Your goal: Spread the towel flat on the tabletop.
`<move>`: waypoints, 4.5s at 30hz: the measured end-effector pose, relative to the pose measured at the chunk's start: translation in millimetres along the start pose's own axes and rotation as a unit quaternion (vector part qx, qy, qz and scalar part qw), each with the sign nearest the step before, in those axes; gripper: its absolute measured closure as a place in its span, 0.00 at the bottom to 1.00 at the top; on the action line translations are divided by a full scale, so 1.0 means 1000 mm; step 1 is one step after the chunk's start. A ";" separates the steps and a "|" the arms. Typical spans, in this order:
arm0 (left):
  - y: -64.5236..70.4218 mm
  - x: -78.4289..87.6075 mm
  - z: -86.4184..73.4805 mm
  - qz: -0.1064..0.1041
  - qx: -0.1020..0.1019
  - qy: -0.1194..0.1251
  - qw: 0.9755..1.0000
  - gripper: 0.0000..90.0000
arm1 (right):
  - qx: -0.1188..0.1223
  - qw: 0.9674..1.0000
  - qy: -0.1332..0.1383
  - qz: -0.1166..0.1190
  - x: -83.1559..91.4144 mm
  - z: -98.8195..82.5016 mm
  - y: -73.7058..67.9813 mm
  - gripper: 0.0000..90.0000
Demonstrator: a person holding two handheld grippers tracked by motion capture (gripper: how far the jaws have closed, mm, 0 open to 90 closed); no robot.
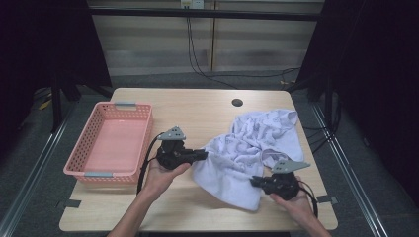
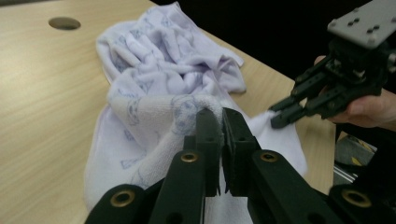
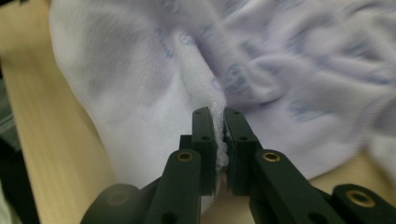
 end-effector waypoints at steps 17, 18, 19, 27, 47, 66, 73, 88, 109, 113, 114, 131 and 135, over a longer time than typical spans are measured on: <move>-0.033 -0.026 -0.061 0.004 0.037 -0.058 0.998 0.81 | -0.080 0.991 -0.042 -0.097 0.004 -0.024 0.065 0.65; -0.032 -0.030 -0.063 0.012 0.028 -0.072 0.997 0.80 | -0.081 0.992 -0.033 -0.093 0.007 -0.024 0.063 0.62; -0.032 -0.033 -0.065 0.029 0.017 -0.081 0.996 0.79 | -0.082 0.992 -0.025 -0.089 0.010 -0.023 0.060 0.59; -0.030 -0.061 -0.064 0.044 0.002 -0.098 0.994 0.69 | -0.062 0.995 -0.015 -0.075 0.027 -0.038 0.035 0.60; -0.034 -0.059 -0.068 0.066 -0.020 -0.120 0.990 0.79 | -0.023 0.999 -0.031 -0.030 0.022 -0.034 0.022 0.62; -0.027 -0.070 -0.068 0.120 -0.068 -0.138 0.981 0.82 | -0.032 0.999 -0.014 -0.041 0.023 -0.031 0.024 0.53; -0.027 -0.049 -0.067 0.073 -0.020 -0.130 0.989 0.98 | -0.031 0.998 0.015 -0.049 0.037 -0.024 0.019 0.49; -0.046 0.026 -0.068 0.066 0.033 -0.027 0.997 0.94 | -0.004 0.997 -0.072 -0.016 0.004 -0.034 0.017 0.48; -0.037 -0.020 -0.088 0.075 -0.018 -0.157 0.985 0.63 | 0.011 0.994 -0.093 -0.055 0.006 -0.042 0.009 0.88; -0.039 -0.016 -0.084 0.061 -0.008 -0.123 0.991 0.97 | -0.008 0.996 -0.084 -0.041 0.008 -0.038 0.015 0.92; -0.038 -0.011 -0.081 0.054 -0.003 -0.106 0.993 0.97 | -0.008 0.997 -0.071 -0.040 0.011 -0.036 0.015 0.92; -0.046 0.042 0.027 0.045 0.026 0.069 0.996 0.97 | -0.043 0.987 0.131 -0.078 0.095 0.080 0.064 0.95; -0.045 0.062 0.059 0.055 0.020 0.092 0.994 0.97 | -0.043 0.982 0.161 -0.090 0.116 0.116 0.070 0.96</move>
Point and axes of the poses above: each handheld gripper's, and its own axes: x roughly backward along the jaws, z roughly out of its top, y roughly to its right, the point moved 1 cm from there along -x, roughly forward along the jaws, and after that the axes turned 6 degrees about -y, right-handed, at the moved point
